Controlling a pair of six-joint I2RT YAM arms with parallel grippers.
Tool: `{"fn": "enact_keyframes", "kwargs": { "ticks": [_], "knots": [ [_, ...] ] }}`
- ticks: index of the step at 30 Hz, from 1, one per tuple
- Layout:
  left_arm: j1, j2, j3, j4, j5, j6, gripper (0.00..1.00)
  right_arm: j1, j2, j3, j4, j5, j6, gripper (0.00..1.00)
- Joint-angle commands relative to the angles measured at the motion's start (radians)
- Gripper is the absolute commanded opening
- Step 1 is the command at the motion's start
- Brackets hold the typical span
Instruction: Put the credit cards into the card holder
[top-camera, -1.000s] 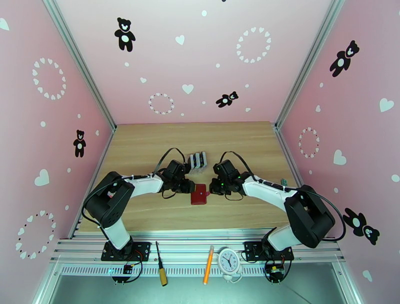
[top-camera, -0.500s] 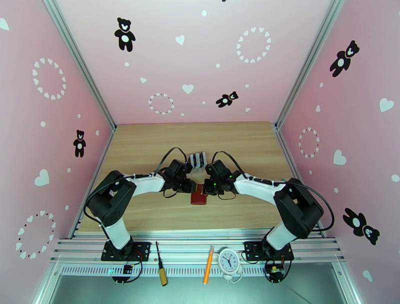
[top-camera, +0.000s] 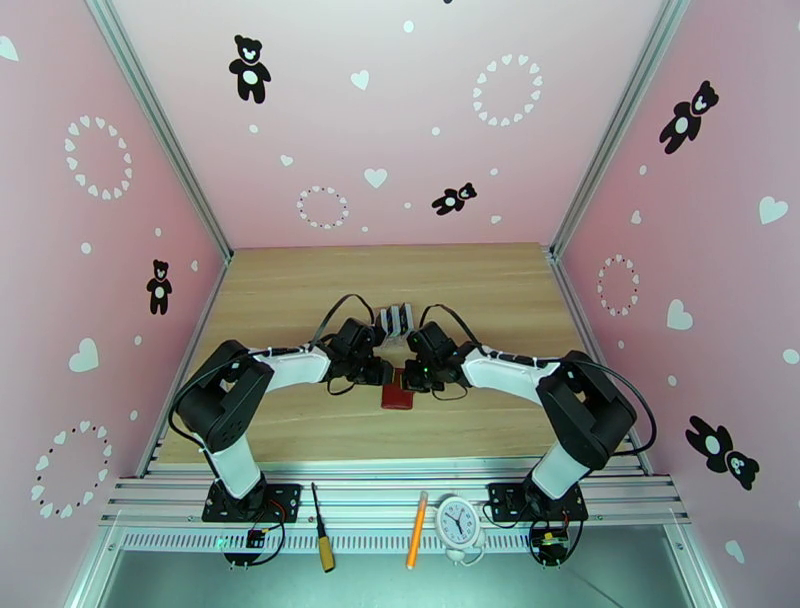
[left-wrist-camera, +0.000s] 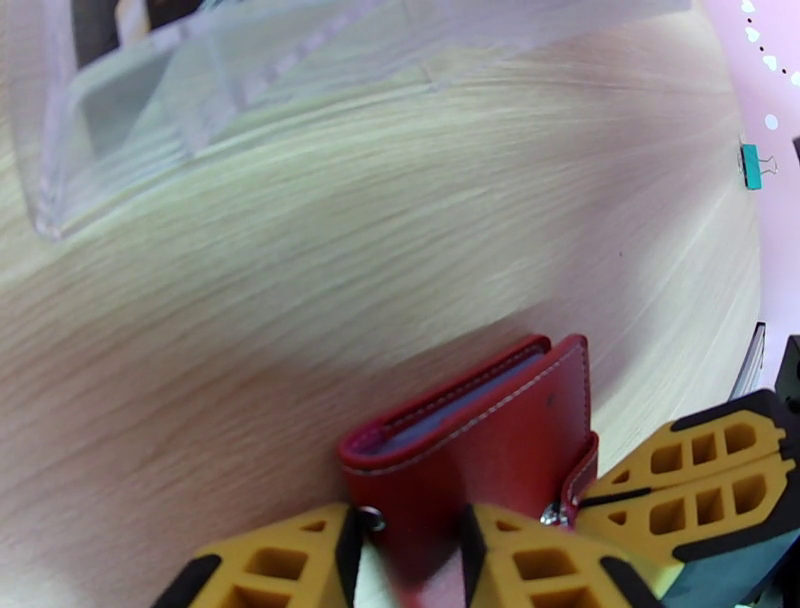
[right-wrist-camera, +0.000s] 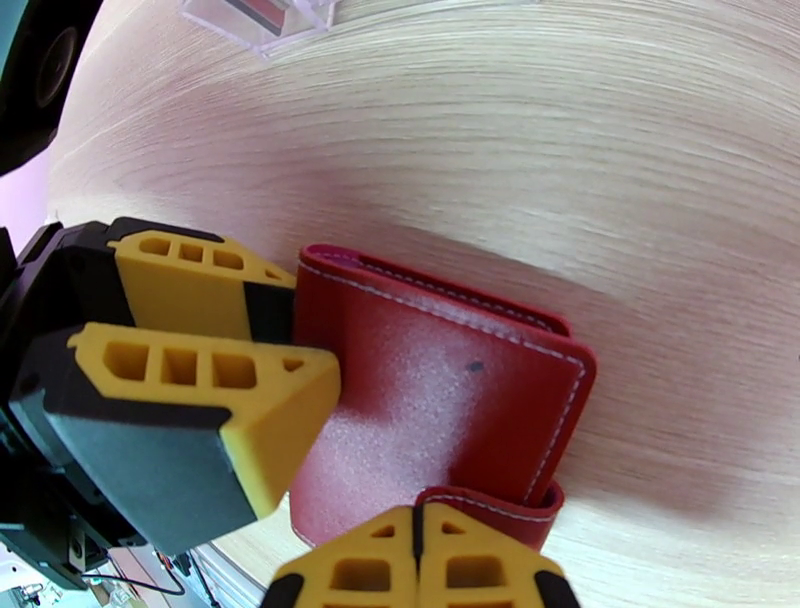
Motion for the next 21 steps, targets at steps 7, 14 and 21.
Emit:
{"fn": "enact_keyframes", "kwargs": {
  "ticks": [7,14,21],
  "knots": [
    [-0.011,0.045,0.003,-0.051,-0.023,0.015,0.36,0.006,0.029,0.046,0.000,-0.009,0.000,0.00],
    [-0.012,0.045,0.003,-0.052,-0.025,0.015,0.36,0.010,0.037,0.035,0.002,-0.006,0.003,0.00],
    [-0.012,0.047,0.006,-0.054,-0.027,0.017,0.36,0.012,0.012,0.015,0.004,-0.007,0.002,0.00]
  ]
}}
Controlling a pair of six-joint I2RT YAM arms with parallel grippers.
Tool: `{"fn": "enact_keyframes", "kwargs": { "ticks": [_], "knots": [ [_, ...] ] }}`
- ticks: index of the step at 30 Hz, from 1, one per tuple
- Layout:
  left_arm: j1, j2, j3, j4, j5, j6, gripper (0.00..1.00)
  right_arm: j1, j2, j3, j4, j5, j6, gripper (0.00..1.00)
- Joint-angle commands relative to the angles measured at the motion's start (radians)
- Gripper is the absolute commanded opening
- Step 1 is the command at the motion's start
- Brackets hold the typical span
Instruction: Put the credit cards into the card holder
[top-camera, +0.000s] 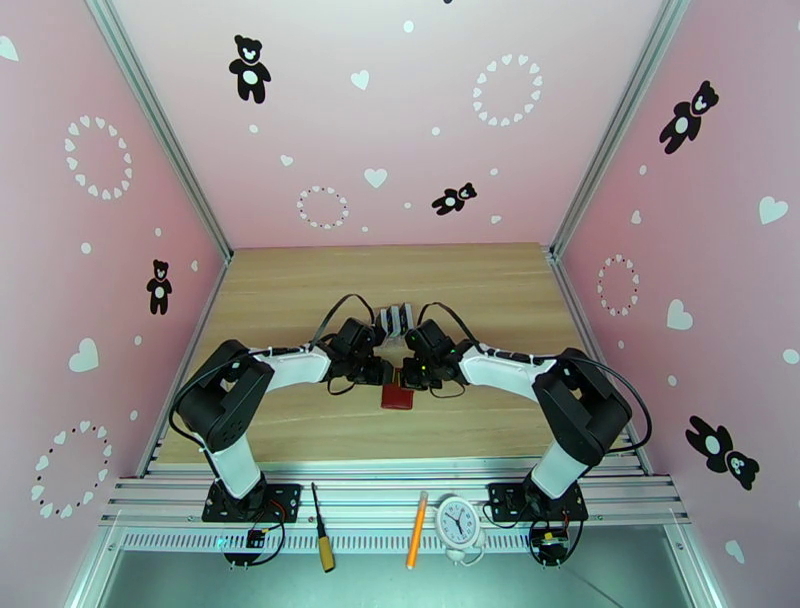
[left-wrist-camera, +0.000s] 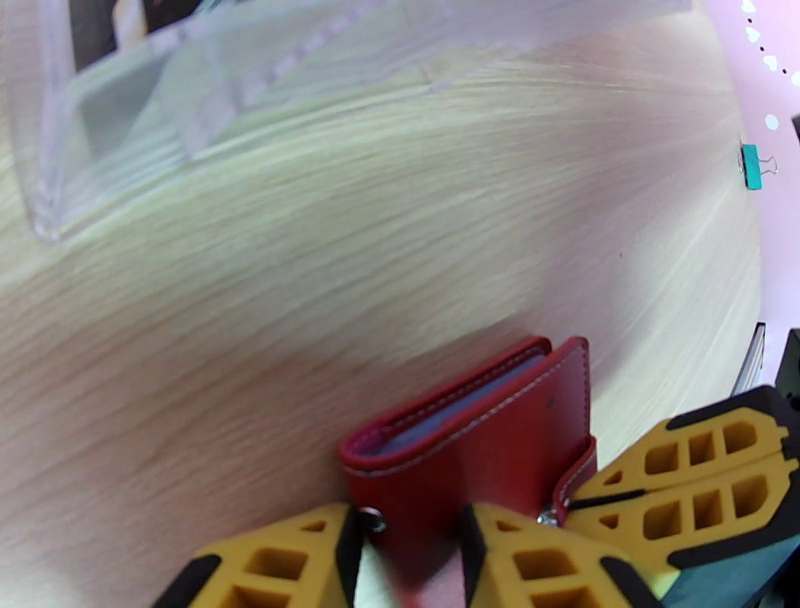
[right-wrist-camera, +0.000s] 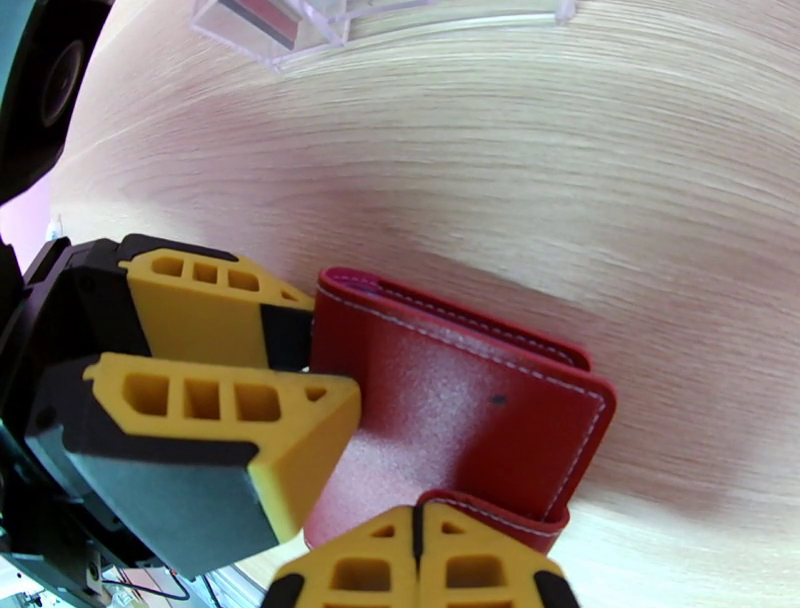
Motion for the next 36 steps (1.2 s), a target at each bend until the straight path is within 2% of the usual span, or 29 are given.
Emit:
{"fn": "enact_keyframes", "kwargs": {
  "ticks": [1,14,36],
  "knots": [
    [-0.011,0.045,0.003,-0.052,-0.027,0.017,0.36,0.012,-0.010,-0.005,0.000,-0.005,0.003,0.00],
    [-0.012,0.054,0.007,-0.065,-0.034,0.018,0.36,0.014,-0.063,-0.020,-0.024,0.010,0.000,0.00],
    [-0.011,0.059,0.010,-0.067,-0.033,0.018,0.36,0.022,-0.012,-0.021,-0.017,0.015,-0.002,0.00]
  ]
}}
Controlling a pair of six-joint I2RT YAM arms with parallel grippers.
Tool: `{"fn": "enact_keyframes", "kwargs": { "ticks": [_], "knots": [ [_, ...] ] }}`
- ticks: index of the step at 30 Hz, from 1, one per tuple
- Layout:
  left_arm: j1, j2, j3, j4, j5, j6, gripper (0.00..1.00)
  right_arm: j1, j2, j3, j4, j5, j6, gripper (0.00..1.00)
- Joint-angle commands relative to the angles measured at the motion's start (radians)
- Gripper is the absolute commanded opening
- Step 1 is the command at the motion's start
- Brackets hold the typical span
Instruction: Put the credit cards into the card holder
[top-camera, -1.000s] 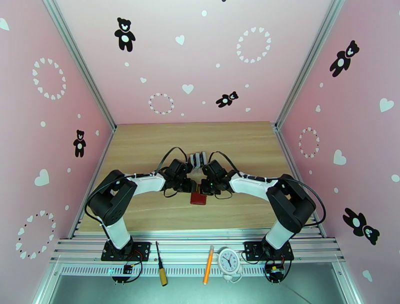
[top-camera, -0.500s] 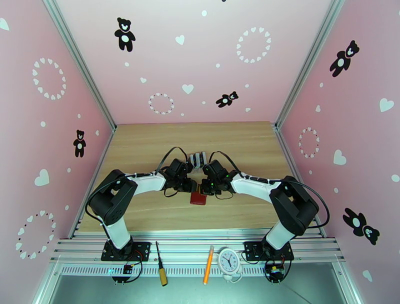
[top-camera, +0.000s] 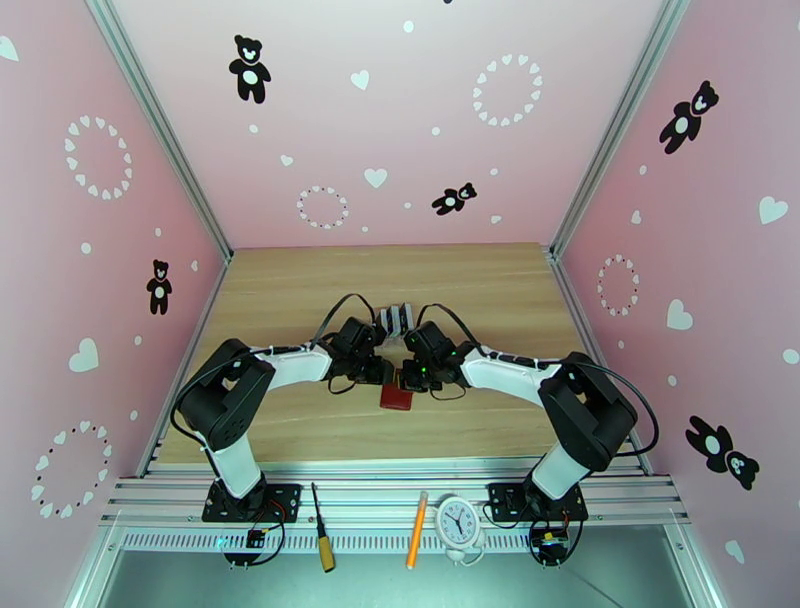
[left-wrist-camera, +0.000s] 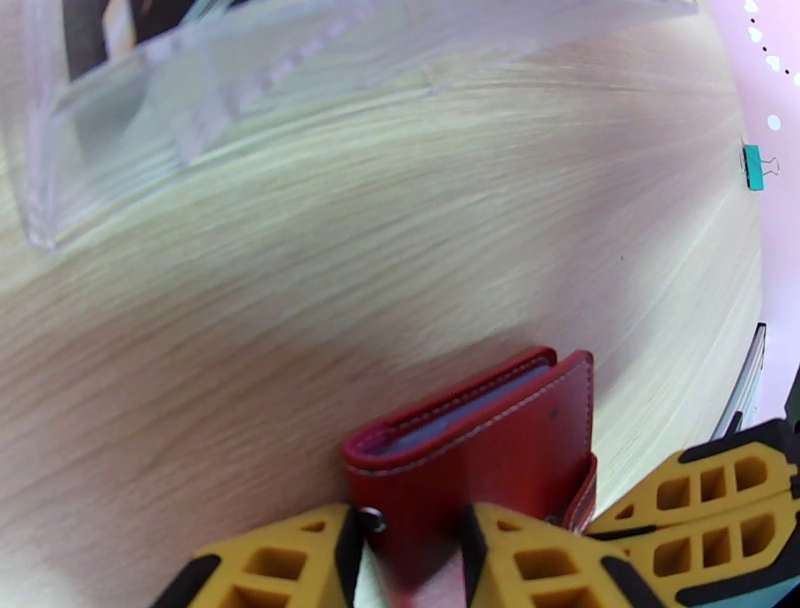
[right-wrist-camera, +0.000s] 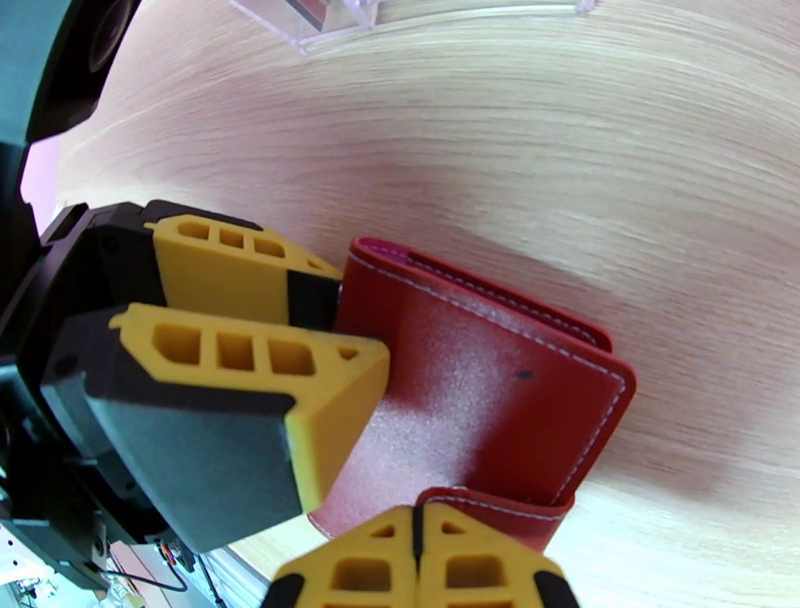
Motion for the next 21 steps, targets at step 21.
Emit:
{"fn": "enact_keyframes", "kwargs": {
  "ticks": [21],
  "knots": [
    [-0.011,0.049,-0.006,-0.051,-0.030,0.018,0.37,0.004,0.053,0.011,0.006,0.004,-0.003,0.00]
  ]
}}
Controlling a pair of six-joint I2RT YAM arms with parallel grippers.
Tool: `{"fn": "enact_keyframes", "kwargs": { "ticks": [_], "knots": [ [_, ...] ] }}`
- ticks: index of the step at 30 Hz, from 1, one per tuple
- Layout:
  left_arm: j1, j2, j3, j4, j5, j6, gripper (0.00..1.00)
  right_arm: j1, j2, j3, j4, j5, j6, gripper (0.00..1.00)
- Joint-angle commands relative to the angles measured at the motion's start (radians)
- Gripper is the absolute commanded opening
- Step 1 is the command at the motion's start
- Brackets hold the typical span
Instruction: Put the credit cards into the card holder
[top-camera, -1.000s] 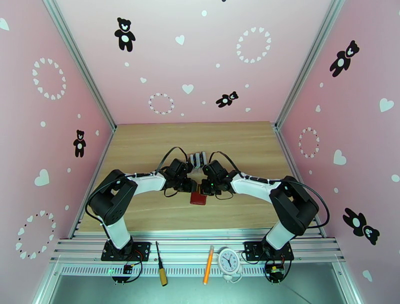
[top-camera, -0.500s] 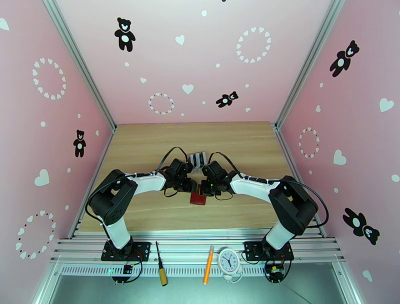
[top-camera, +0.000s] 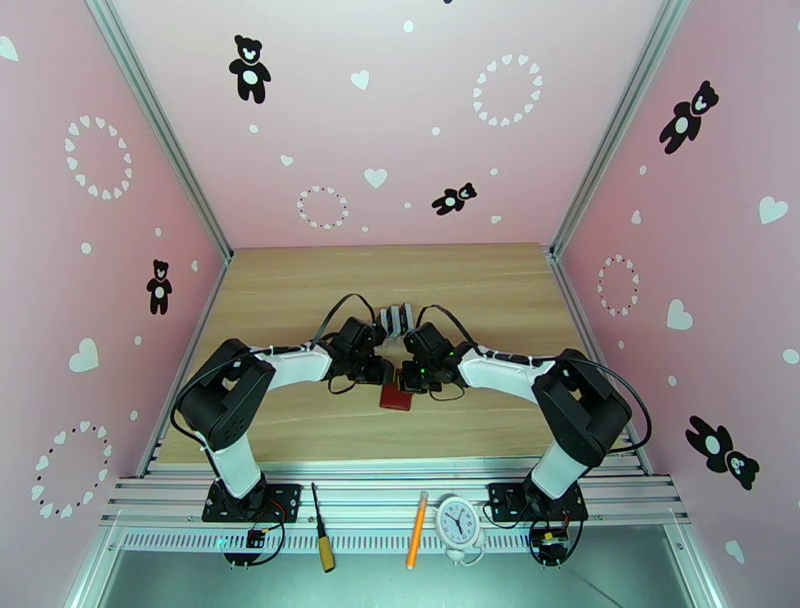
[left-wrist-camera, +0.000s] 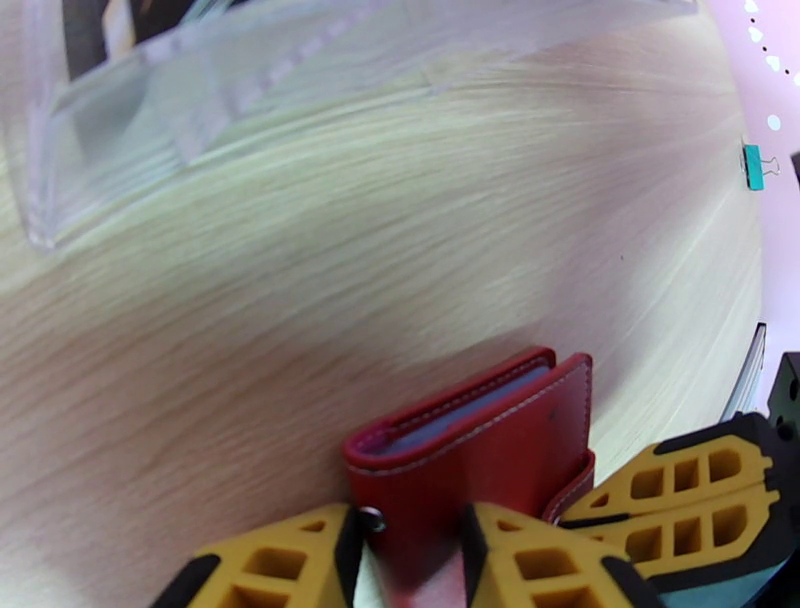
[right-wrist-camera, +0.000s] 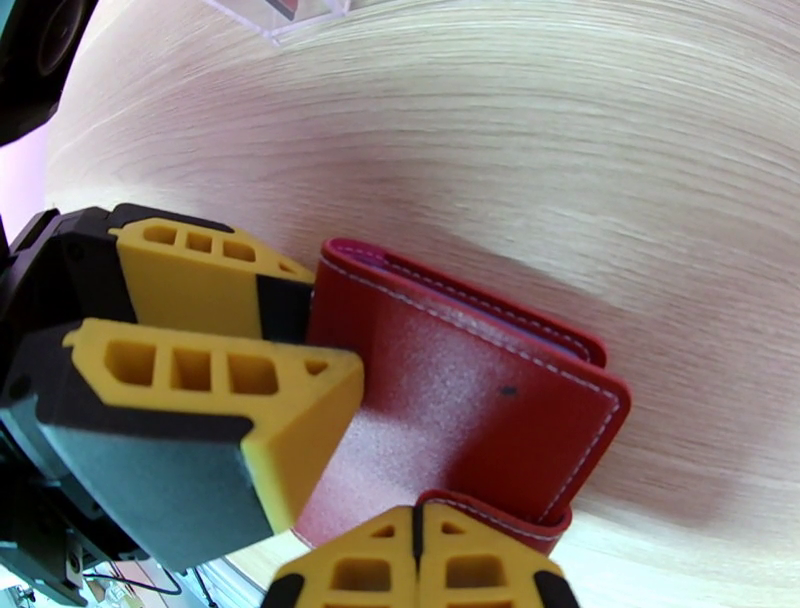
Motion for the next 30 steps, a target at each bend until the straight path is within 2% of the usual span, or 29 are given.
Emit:
{"fn": "enact_keyframes", "kwargs": {
  "ticks": [1,14,25,30],
  "knots": [
    [-0.010,0.051,-0.006,-0.051,-0.029,0.018,0.37,0.003,0.029,0.015,-0.006,0.003,-0.003,0.00],
    [-0.011,0.055,-0.006,-0.051,-0.025,0.017,0.37,0.004,0.091,0.016,-0.020,0.021,0.000,0.00],
    [-0.010,0.056,-0.006,-0.050,-0.020,0.015,0.37,0.001,0.081,-0.005,-0.028,0.036,0.002,0.00],
    [-0.011,0.055,-0.006,-0.051,-0.021,0.014,0.37,0.003,0.061,0.007,-0.029,0.025,-0.001,0.20]
  ]
}}
